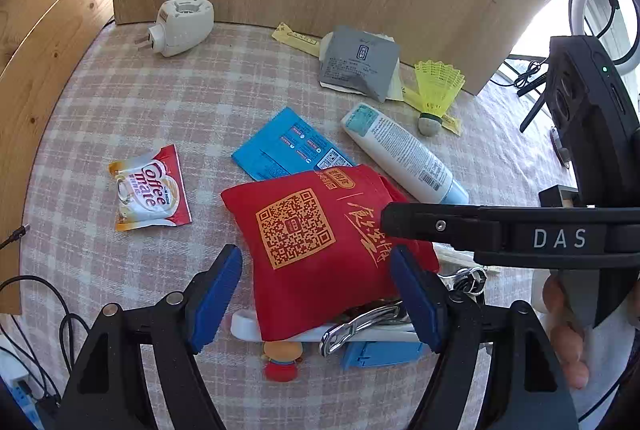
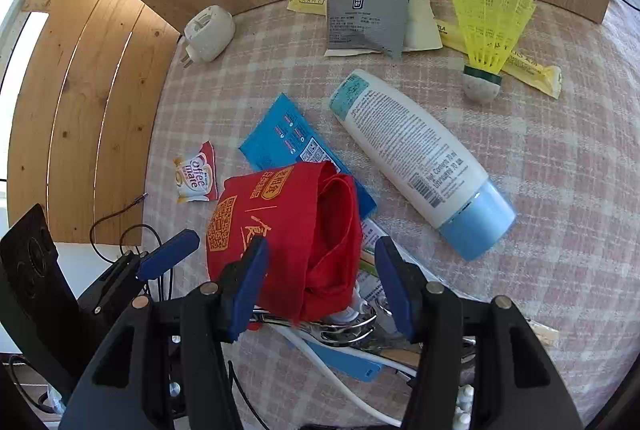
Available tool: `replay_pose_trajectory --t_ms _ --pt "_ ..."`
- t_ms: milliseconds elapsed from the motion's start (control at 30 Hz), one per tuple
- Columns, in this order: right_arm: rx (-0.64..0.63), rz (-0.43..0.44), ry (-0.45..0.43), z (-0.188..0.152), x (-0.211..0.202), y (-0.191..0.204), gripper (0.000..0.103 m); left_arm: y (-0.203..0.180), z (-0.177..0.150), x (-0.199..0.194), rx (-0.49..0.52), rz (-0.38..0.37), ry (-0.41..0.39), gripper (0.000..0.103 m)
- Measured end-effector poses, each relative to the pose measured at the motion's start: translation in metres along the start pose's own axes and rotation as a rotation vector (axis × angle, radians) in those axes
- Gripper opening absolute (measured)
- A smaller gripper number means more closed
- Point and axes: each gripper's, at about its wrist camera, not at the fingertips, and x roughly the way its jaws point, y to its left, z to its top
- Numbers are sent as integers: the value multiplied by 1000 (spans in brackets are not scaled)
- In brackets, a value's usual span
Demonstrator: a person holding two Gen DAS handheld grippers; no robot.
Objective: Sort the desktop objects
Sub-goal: 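Grasp the red QR-code pouch with the left gripper and lift it, then carry the red pouch to the black tray and release it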
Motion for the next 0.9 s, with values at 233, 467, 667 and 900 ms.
replay_pose_trajectory --t_ms 233,467,667,900 --pt "-2 55 22 -1 11 9 52 -7 0 11 12 -36 11 72" --pt "-61 26 -25 -13 -2 29 48 -23 1 -7 62 -17 -27 70" --pt "-79 23 -104 -29 -38 36 48 -43 -4 -38 115 -14 -78 70" --pt "-22 17 -236 -63 -91 27 48 -90 -21 -70 220 -18 -129 70"
